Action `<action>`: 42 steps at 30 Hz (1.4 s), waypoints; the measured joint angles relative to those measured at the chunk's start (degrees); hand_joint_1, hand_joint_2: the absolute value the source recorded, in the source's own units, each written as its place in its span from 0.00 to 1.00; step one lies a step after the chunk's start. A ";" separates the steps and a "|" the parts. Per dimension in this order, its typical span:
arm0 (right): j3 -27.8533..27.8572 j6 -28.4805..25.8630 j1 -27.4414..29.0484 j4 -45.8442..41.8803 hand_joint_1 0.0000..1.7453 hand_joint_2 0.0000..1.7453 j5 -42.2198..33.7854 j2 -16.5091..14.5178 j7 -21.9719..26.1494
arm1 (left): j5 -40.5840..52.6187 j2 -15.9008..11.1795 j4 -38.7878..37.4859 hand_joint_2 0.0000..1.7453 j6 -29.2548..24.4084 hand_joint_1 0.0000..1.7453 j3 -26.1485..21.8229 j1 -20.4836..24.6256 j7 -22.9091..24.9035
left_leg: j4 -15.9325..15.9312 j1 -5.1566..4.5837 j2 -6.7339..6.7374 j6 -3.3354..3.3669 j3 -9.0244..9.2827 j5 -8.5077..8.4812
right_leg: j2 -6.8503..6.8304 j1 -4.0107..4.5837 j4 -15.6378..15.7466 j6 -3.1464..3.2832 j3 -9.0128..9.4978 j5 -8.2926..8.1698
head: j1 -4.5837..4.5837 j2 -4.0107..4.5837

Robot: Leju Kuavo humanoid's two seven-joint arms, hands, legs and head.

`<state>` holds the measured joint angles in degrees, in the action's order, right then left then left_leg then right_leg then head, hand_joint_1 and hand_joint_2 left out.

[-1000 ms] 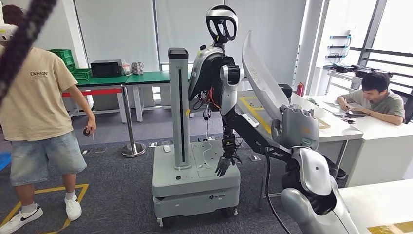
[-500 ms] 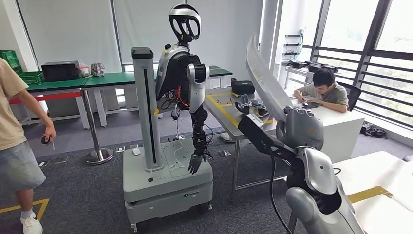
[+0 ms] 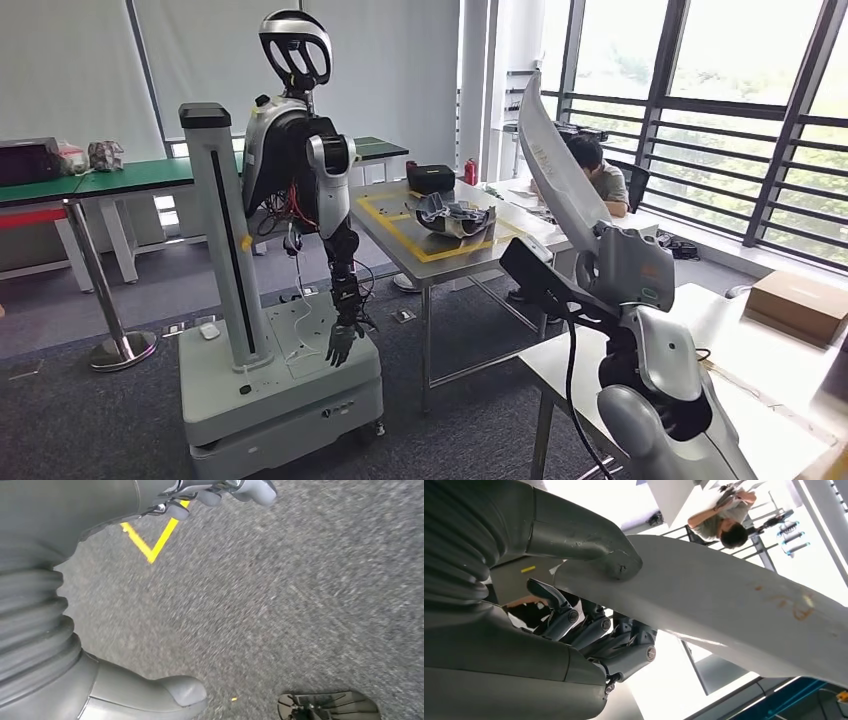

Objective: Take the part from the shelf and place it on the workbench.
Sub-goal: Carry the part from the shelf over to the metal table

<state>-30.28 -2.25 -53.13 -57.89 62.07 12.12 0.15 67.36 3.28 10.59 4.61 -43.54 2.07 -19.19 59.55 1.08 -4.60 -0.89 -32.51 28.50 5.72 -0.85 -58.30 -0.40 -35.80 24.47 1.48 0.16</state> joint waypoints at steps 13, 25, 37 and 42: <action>0.16 0.16 0.38 -0.01 0.96 1.00 -0.36 1.86 0.02 | -0.16 -0.18 0.03 1.00 -0.07 0.00 -0.62 0.03 -0.26 | -0.55 -0.94 8.31 2.33 0.84 0.41 | -7.76 0.66 -4.43 -0.90 -2.27 0.99 | -0.20 0.00; 0.09 0.65 -0.34 -0.32 0.96 1.00 -0.44 2.10 0.02 | -0.17 -0.13 0.07 1.00 -0.07 0.00 -0.87 0.04 -0.38 | 15.76 -0.62 4.69 -0.28 -7.38 6.74 | -3.59 0.42 0.63 1.41 1.08 0.30 | -0.19 -0.01; -0.37 1.20 -1.08 -0.26 0.96 1.00 -1.00 2.10 0.02 | -0.74 0.15 0.05 1.00 -0.44 0.00 -1.32 0.18 -0.11 | -0.49 -0.36 4.00 2.41 -1.13 -1.61 | -3.96 0.29 -9.14 -1.74 -4.17 5.40 | -0.33 -0.01; -0.73 1.58 -1.22 -0.05 0.96 1.00 -1.07 2.08 0.02 | -0.76 0.23 0.05 1.00 -0.44 0.00 -1.57 0.14 -0.04 | -0.44 -0.90 7.35 2.78 -0.89 -1.26 | -5.92 0.54 -11.23 -1.24 -4.98 4.33 | -0.34 -0.01</action>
<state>-31.02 -0.66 -54.36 -57.95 61.00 14.21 0.17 66.60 3.51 10.64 4.17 -45.12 2.22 -19.23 59.11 0.18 2.75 1.88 -33.40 27.24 -0.20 -0.31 -69.53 -1.64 -40.78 28.80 1.14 0.15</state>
